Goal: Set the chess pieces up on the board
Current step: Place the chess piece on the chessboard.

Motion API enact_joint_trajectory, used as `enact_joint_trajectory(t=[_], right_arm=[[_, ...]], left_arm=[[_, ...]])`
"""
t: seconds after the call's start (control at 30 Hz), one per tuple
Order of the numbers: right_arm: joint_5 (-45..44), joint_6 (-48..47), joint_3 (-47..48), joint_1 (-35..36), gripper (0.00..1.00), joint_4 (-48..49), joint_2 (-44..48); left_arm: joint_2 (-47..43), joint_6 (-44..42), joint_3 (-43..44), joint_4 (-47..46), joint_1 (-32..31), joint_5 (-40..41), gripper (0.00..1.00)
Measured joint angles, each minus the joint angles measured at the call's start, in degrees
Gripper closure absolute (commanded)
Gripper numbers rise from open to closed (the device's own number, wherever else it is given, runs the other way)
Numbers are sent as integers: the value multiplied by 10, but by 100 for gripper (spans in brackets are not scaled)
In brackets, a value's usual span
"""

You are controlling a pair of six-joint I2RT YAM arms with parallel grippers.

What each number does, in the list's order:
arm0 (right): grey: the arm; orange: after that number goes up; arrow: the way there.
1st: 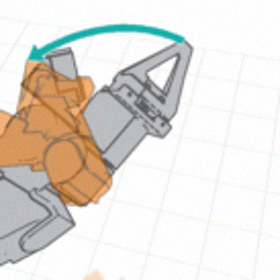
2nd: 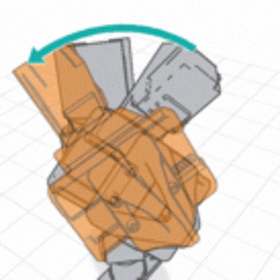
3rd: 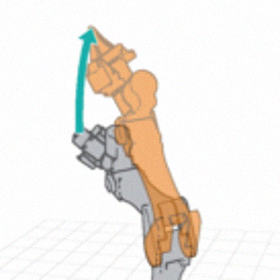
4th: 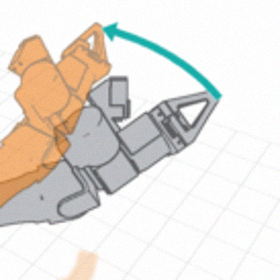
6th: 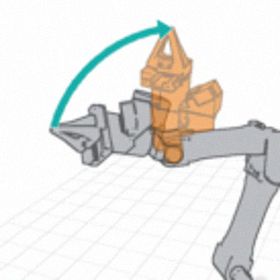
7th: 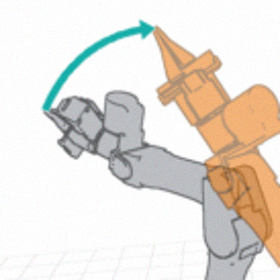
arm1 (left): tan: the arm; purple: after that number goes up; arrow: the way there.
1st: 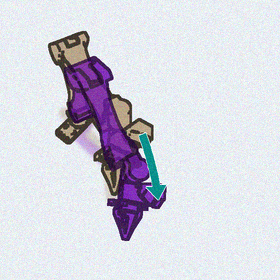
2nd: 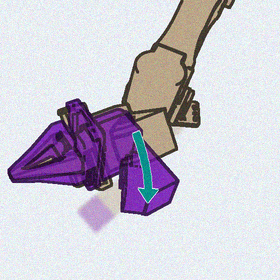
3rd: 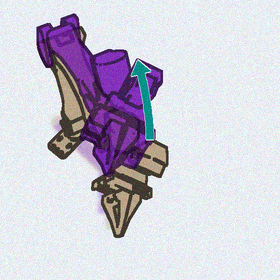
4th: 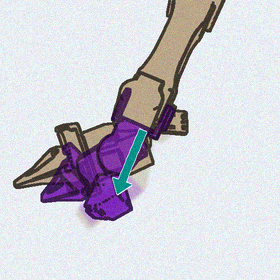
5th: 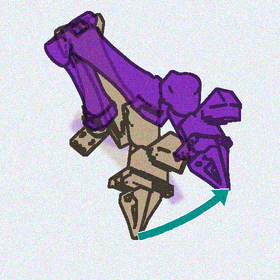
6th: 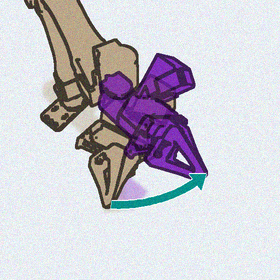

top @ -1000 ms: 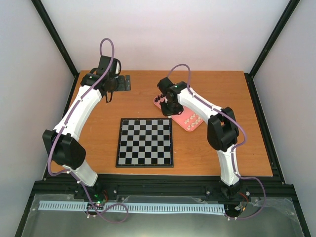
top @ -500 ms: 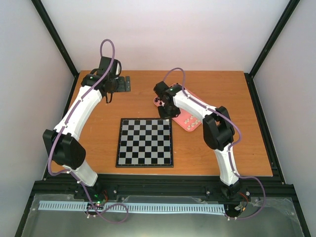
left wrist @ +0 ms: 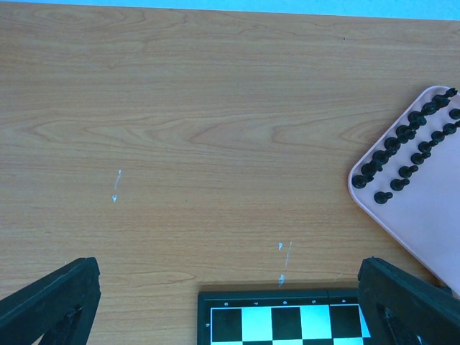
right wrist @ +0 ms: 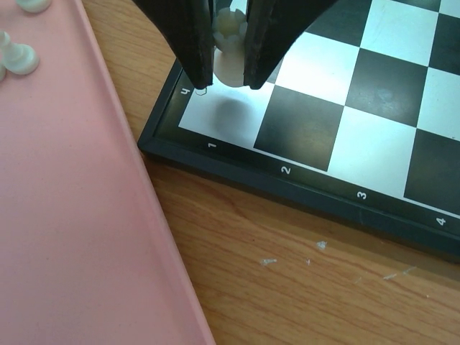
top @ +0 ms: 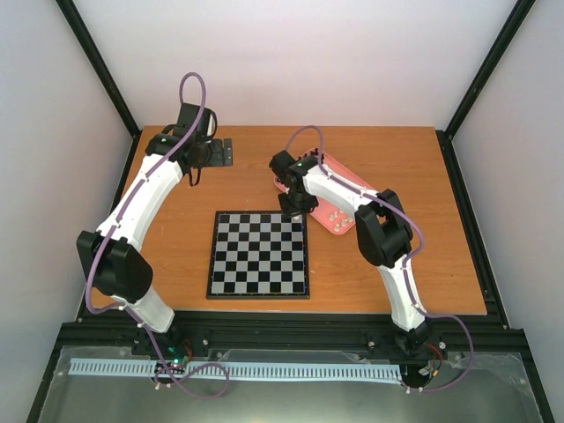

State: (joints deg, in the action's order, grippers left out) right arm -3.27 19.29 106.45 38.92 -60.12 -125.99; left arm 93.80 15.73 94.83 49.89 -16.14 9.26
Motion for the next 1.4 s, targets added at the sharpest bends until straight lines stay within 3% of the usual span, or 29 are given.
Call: enact_joint_trajectory(t=[0.63, 1.2, 1.4], right_arm=[[-15, -4, 0, 0, 97, 19, -20], [-21, -8, 0, 0, 88, 22, -21], [-17, -16, -1, 1, 74, 25, -21]], left_arm=[[-7, 0, -5, 0, 0, 2, 0], [-7, 0, -7, 0, 0, 2, 0], [-7, 0, -8, 0, 0, 2, 0]])
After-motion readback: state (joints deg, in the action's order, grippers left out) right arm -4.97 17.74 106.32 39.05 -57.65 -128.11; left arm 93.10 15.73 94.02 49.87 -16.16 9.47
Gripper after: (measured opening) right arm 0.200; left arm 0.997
